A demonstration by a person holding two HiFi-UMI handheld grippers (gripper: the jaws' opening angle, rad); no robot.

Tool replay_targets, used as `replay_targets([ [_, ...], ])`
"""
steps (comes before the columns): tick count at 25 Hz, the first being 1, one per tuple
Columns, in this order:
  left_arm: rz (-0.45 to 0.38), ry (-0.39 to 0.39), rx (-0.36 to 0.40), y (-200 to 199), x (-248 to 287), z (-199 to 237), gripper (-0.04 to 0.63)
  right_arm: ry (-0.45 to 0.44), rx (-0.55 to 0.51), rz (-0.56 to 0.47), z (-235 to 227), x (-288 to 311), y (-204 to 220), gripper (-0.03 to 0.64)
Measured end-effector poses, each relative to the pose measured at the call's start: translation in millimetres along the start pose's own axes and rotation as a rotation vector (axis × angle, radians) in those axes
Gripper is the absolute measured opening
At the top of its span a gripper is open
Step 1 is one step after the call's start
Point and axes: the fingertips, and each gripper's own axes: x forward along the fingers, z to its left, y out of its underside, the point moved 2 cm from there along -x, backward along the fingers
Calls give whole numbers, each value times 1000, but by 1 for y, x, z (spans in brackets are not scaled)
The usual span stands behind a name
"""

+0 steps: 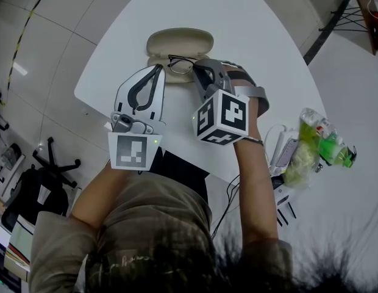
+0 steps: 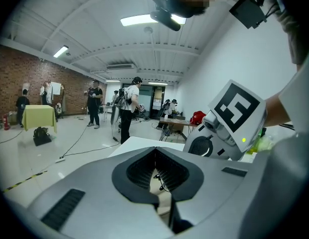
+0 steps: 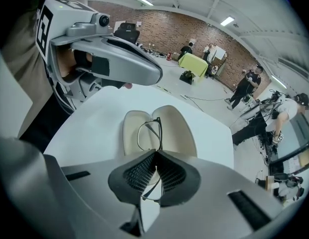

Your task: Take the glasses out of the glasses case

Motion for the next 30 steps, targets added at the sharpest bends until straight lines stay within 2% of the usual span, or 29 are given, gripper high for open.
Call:
replay_targets([
  [10, -12, -6, 36, -5, 3, -5, 8, -5, 23, -9, -4, -5, 8, 20],
  [22, -3, -16, 32, 1, -4, -12, 8, 35, 25, -27, -5, -5, 14, 20],
  [30, -2, -20, 31, 3, -3, -23, 8, 29, 9, -41, -2, -7, 16, 20],
])
